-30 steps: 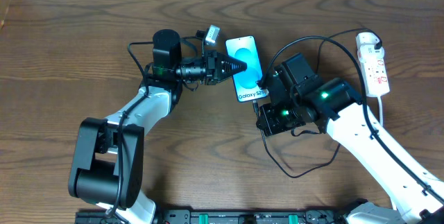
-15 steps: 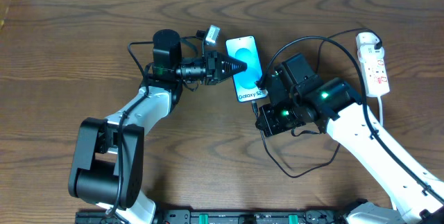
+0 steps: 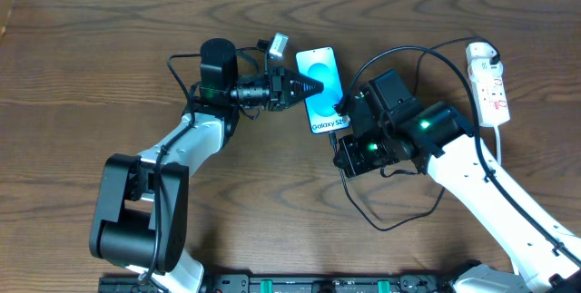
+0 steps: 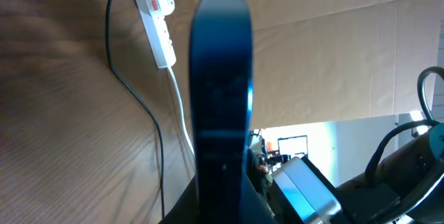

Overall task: Plug charger to phone and switch on socket
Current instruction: 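Release the plug and move the right gripper toward the power strip, then lower the blue phone flat onto the table with the left gripper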

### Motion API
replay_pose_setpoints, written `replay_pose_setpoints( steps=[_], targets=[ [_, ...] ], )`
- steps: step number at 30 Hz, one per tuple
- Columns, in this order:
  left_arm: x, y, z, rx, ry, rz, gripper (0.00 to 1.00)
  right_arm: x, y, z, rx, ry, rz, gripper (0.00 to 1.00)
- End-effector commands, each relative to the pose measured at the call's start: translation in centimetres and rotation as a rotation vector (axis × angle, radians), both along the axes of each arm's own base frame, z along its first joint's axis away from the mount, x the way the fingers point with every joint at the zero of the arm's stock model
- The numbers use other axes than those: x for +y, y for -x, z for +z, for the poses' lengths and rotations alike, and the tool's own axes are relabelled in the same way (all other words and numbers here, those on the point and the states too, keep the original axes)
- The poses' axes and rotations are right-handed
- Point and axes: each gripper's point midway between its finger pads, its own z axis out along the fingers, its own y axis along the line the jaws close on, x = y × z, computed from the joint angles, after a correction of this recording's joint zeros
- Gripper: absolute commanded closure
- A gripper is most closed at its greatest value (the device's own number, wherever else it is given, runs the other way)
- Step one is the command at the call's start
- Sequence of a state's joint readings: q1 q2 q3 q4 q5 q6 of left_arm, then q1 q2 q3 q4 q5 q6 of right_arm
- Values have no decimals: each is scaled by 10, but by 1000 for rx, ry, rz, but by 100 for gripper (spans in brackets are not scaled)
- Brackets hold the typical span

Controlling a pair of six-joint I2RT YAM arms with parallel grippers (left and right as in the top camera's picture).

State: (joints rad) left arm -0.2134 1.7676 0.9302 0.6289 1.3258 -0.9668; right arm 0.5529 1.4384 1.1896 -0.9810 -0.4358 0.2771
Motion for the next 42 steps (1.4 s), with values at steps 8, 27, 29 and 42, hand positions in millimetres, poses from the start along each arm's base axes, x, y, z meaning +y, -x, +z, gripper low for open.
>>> replay_pose_setpoints(
  steps=[8, 27, 29, 42],
  targets=[
    [-2, 6, 13, -54, 21, -57, 93, 2, -24, 2, -112, 8, -12, 99],
    [-2, 15, 15, -58, 35, -108, 93, 21, -70, 34, -345, -95, -45, 99],
    [-2, 15, 15, -58, 35, -108, 93, 20, -71, 37, -353, -100, -48, 99],
    [-4, 13, 14, -127, 27, -97, 93, -86, -40, 124, -497, -54, -269, 49]
  ],
)
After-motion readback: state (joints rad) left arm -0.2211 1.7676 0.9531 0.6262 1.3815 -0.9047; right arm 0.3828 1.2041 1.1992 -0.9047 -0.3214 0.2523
